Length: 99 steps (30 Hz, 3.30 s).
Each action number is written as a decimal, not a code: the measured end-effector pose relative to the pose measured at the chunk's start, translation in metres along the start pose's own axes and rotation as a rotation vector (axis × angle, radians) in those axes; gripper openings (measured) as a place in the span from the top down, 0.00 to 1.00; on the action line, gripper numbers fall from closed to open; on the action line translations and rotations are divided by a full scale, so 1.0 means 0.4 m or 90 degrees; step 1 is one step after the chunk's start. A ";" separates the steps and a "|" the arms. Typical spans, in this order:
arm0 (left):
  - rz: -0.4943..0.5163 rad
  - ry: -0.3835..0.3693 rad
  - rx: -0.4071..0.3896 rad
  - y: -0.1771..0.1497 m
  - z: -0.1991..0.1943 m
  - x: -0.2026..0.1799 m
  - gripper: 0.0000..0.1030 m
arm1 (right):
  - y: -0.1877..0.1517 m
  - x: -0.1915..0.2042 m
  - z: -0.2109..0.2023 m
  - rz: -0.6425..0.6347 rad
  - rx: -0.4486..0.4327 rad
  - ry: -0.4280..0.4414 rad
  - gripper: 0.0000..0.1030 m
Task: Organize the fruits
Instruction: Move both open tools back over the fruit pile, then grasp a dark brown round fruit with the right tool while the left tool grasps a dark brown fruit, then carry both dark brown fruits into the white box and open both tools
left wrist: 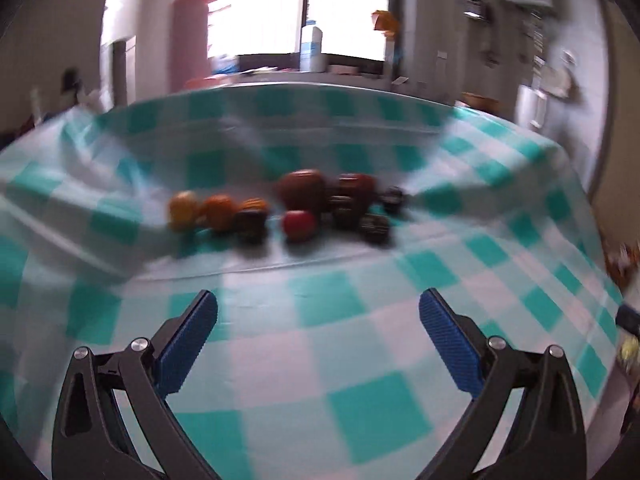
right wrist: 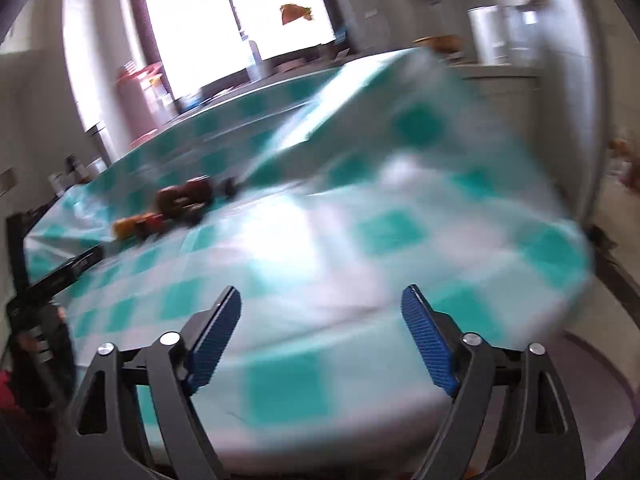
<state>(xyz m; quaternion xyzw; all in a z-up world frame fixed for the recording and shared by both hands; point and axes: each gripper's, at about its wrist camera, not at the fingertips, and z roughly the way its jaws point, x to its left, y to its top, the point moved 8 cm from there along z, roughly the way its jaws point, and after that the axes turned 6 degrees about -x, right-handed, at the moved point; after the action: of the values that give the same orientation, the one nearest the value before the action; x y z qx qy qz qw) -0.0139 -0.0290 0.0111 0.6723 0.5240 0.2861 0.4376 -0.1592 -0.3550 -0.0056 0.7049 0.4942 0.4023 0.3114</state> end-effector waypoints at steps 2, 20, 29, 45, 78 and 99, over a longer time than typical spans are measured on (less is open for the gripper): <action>-0.058 0.009 0.012 0.005 -0.001 0.078 0.02 | -0.005 0.096 0.052 -0.029 0.030 0.038 0.18; -0.116 0.039 0.058 -0.049 0.018 0.161 0.02 | 0.062 0.477 0.623 -0.185 0.208 -0.032 0.28; -0.147 0.039 0.062 -0.053 0.023 0.177 0.02 | 0.060 0.514 0.632 -0.221 0.206 0.003 0.59; -0.178 0.016 0.115 -0.067 0.057 0.175 0.02 | 0.034 0.426 0.474 0.016 0.175 0.183 0.59; -0.151 0.040 0.100 0.017 0.213 0.159 0.61 | 0.038 0.443 0.478 0.019 0.172 0.196 0.58; -0.165 0.024 0.070 -0.018 0.093 0.180 0.61 | -0.018 0.554 0.441 -0.261 0.153 0.031 0.59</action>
<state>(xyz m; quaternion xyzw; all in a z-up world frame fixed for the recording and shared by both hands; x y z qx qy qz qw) 0.0350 0.0293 -0.0175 0.6166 0.6294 0.2103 0.4235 0.0337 -0.1501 -0.0392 0.6119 0.6786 0.2856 0.2889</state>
